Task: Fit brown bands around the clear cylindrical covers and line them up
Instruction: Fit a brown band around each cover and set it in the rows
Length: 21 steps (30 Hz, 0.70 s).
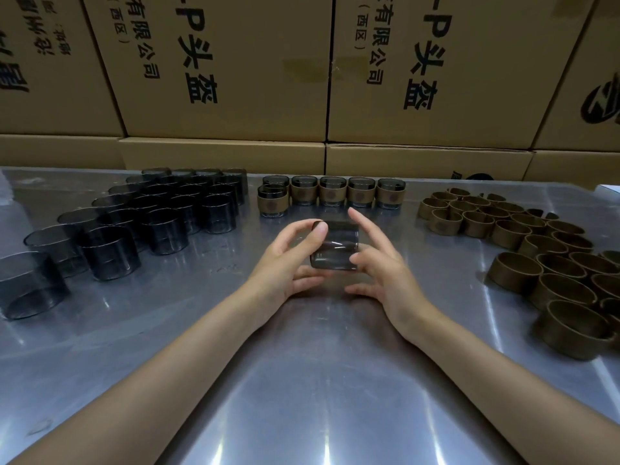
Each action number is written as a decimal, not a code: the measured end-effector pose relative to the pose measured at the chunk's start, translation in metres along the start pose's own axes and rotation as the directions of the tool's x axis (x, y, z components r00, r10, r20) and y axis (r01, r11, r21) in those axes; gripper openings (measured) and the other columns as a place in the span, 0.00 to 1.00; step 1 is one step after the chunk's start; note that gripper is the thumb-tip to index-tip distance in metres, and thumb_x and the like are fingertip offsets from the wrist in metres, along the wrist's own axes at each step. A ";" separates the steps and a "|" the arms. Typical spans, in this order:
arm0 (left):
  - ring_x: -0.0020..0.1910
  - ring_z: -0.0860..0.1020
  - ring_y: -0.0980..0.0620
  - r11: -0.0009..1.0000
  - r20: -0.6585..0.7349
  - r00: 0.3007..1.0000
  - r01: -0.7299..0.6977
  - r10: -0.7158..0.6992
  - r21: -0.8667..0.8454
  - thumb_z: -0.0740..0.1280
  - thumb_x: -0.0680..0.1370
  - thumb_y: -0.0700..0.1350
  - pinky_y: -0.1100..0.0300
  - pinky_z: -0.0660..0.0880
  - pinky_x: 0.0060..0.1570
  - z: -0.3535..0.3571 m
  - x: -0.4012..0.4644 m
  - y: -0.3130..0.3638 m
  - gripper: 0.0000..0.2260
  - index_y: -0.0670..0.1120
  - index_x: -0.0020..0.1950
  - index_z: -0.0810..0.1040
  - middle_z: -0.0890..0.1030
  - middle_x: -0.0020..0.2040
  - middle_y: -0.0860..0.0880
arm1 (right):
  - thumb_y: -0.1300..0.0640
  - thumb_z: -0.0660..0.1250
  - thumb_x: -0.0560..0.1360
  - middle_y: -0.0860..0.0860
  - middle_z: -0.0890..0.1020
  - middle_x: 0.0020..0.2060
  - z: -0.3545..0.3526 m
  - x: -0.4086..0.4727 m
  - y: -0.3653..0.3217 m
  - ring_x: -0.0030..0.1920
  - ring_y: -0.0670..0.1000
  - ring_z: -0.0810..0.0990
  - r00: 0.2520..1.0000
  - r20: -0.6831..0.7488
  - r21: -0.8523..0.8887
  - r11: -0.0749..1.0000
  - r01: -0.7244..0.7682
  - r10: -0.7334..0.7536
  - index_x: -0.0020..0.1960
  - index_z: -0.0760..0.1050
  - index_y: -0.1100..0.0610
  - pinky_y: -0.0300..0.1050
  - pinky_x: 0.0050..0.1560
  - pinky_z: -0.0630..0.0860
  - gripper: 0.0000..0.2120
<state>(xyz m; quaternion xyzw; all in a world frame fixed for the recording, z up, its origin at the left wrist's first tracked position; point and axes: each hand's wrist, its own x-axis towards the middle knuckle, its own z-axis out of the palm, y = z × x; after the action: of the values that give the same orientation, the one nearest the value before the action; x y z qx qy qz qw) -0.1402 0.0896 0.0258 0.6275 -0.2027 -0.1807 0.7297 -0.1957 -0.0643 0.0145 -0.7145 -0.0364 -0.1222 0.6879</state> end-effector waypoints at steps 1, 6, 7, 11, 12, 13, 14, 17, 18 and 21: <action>0.47 0.85 0.47 1.000 0.003 1.000 -0.009 0.009 -0.029 0.72 0.63 0.62 0.64 0.78 0.40 -0.001 0.000 -0.002 0.27 0.57 0.60 0.76 0.83 0.55 0.50 | 0.51 0.62 0.67 0.41 0.83 0.49 0.000 0.001 0.000 0.49 0.42 0.82 1.000 0.005 0.011 1.000 -0.010 0.010 0.66 0.68 0.32 0.40 0.41 0.79 0.29; 0.52 0.83 0.49 0.983 0.091 0.992 -0.068 0.084 -0.169 0.76 0.68 0.39 0.61 0.79 0.46 -0.009 0.001 -0.007 0.20 0.53 0.57 0.76 0.82 0.55 0.47 | 0.30 0.67 0.66 0.44 0.80 0.56 -0.001 0.004 -0.005 0.51 0.47 0.83 0.986 -0.044 0.063 0.986 -0.155 0.158 0.64 0.71 0.42 0.44 0.42 0.80 0.30; 0.52 0.83 0.49 0.982 0.108 0.990 -0.076 0.096 -0.175 0.75 0.68 0.36 0.61 0.79 0.46 -0.009 0.001 -0.008 0.20 0.52 0.56 0.76 0.82 0.56 0.48 | 0.30 0.65 0.68 0.45 0.81 0.55 0.000 0.005 -0.005 0.49 0.48 0.84 0.983 -0.048 0.047 0.983 -0.175 0.177 0.62 0.73 0.44 0.43 0.40 0.79 0.27; 0.54 0.82 0.50 0.988 0.106 0.989 -0.087 0.100 -0.127 0.74 0.68 0.41 0.56 0.79 0.49 -0.008 0.001 -0.009 0.22 0.54 0.59 0.75 0.80 0.58 0.50 | 0.46 0.62 0.79 0.47 0.84 0.49 -0.002 0.007 -0.005 0.45 0.48 0.85 0.979 -0.050 0.084 0.977 -0.195 0.200 0.57 0.77 0.48 0.41 0.36 0.78 0.11; 0.57 0.81 0.51 0.993 0.088 0.993 -0.076 0.083 -0.085 0.75 0.68 0.45 0.55 0.78 0.53 -0.006 0.001 -0.008 0.24 0.57 0.61 0.74 0.79 0.60 0.50 | 0.50 0.62 0.79 0.46 0.83 0.50 -0.005 0.007 -0.004 0.47 0.48 0.85 0.981 -0.026 0.118 0.975 -0.189 0.193 0.59 0.76 0.49 0.40 0.38 0.78 0.10; 0.58 0.81 0.51 0.998 0.069 0.996 -0.059 0.061 -0.031 0.76 0.68 0.50 0.54 0.77 0.57 -0.005 0.002 -0.007 0.26 0.59 0.64 0.73 0.79 0.62 0.51 | 0.54 0.63 0.79 0.46 0.83 0.53 -0.008 0.007 -0.004 0.50 0.48 0.85 0.983 0.001 0.156 0.971 -0.180 0.182 0.61 0.76 0.48 0.40 0.39 0.78 0.12; 0.58 0.81 0.51 0.999 0.047 0.998 -0.037 0.036 0.026 0.77 0.68 0.57 0.54 0.76 0.59 -0.003 0.001 -0.005 0.29 0.59 0.66 0.71 0.79 0.62 0.51 | 0.58 0.63 0.78 0.45 0.82 0.55 -0.010 0.007 -0.004 0.52 0.48 0.84 0.985 0.023 0.196 0.966 -0.170 0.168 0.63 0.75 0.48 0.40 0.41 0.78 0.15; 0.49 0.84 0.52 0.986 -0.031 0.999 0.030 -0.026 0.165 0.70 0.60 0.68 0.59 0.78 0.53 0.004 0.001 0.000 0.38 0.54 0.67 0.72 0.83 0.57 0.50 | 0.65 0.62 0.76 0.46 0.80 0.59 -0.017 0.007 -0.004 0.57 0.48 0.82 0.988 0.068 0.276 0.949 -0.149 0.135 0.67 0.73 0.48 0.43 0.49 0.78 0.23; 0.46 0.85 0.52 0.980 -0.040 0.998 0.052 -0.045 0.194 0.68 0.58 0.70 0.60 0.78 0.50 0.005 0.001 0.001 0.39 0.52 0.65 0.75 0.84 0.54 0.50 | 0.66 0.62 0.75 0.46 0.79 0.61 -0.017 0.006 -0.004 0.58 0.48 0.81 0.988 0.082 0.278 0.950 -0.146 0.128 0.68 0.72 0.48 0.44 0.52 0.78 0.24; 0.46 0.85 0.52 0.973 -0.009 0.996 0.092 -0.092 0.209 0.68 0.60 0.69 0.61 0.78 0.47 0.003 0.002 0.003 0.33 0.51 0.57 0.80 0.86 0.49 0.51 | 0.67 0.62 0.76 0.47 0.75 0.67 -0.016 0.005 -0.004 0.63 0.49 0.78 0.989 0.085 0.246 0.959 -0.142 0.125 0.69 0.71 0.47 0.48 0.59 0.76 0.26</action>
<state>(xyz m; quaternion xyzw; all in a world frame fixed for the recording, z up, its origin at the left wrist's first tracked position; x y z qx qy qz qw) -0.1396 0.0864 0.0291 0.7095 -0.1917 -0.1924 0.6502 -0.1938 -0.0803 0.0204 -0.6262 -0.0267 -0.0454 0.7779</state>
